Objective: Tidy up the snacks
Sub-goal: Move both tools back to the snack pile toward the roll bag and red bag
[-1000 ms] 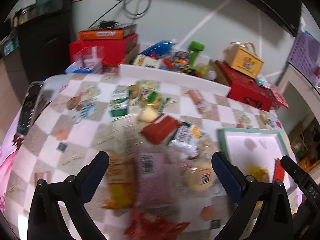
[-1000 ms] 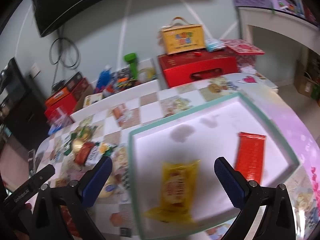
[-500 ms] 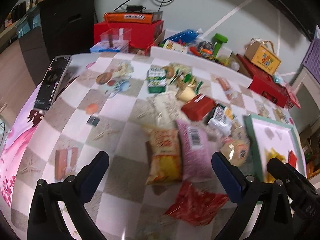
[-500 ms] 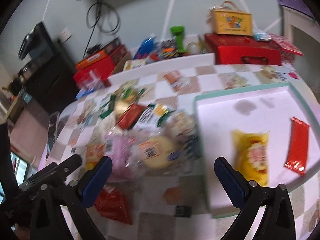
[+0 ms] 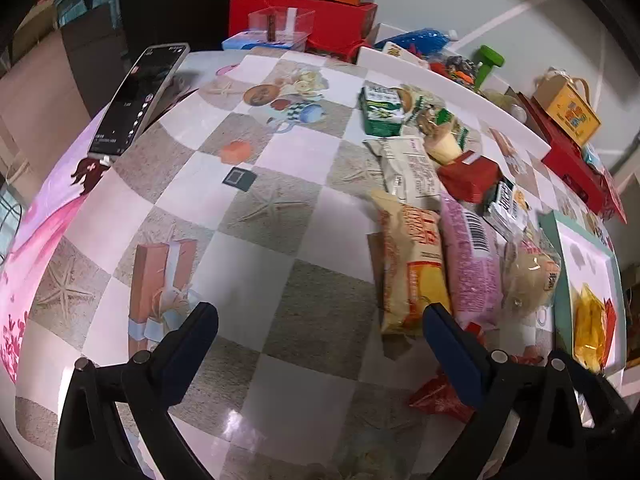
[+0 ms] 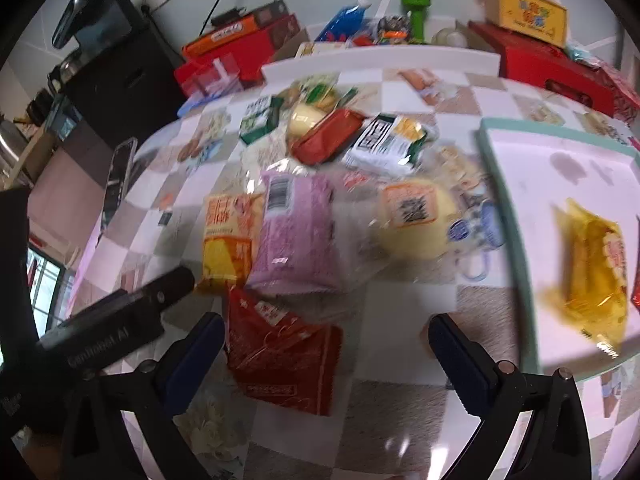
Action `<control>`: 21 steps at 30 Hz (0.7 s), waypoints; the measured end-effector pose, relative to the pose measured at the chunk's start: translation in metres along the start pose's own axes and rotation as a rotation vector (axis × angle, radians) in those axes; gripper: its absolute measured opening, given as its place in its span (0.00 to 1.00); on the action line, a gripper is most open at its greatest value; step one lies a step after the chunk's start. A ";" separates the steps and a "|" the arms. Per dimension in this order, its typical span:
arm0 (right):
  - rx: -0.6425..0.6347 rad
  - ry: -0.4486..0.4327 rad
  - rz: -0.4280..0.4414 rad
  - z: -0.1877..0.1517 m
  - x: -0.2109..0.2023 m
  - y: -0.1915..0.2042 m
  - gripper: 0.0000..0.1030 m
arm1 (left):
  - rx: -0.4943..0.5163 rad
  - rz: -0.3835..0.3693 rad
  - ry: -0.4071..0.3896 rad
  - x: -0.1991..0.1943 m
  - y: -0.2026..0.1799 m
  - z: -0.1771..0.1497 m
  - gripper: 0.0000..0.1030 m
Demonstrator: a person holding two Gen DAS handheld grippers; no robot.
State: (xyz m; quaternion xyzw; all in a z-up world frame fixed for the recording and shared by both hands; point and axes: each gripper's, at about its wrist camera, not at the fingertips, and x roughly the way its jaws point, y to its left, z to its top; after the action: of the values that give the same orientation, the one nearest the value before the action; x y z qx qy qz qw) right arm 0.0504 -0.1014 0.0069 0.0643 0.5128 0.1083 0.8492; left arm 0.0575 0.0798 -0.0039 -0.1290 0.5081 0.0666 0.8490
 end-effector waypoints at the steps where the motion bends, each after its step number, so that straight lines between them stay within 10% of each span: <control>1: -0.006 0.004 0.001 -0.001 0.001 0.002 1.00 | -0.008 -0.003 0.002 0.001 0.003 0.000 0.98; 21: 0.007 0.076 -0.021 -0.009 0.025 0.000 0.92 | -0.064 -0.112 -0.002 0.007 -0.001 0.010 0.98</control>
State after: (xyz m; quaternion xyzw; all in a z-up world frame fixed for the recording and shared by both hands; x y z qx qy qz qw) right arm 0.0532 -0.0956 -0.0186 0.0576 0.5456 0.1001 0.8300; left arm 0.0702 0.0815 -0.0056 -0.1839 0.4968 0.0355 0.8474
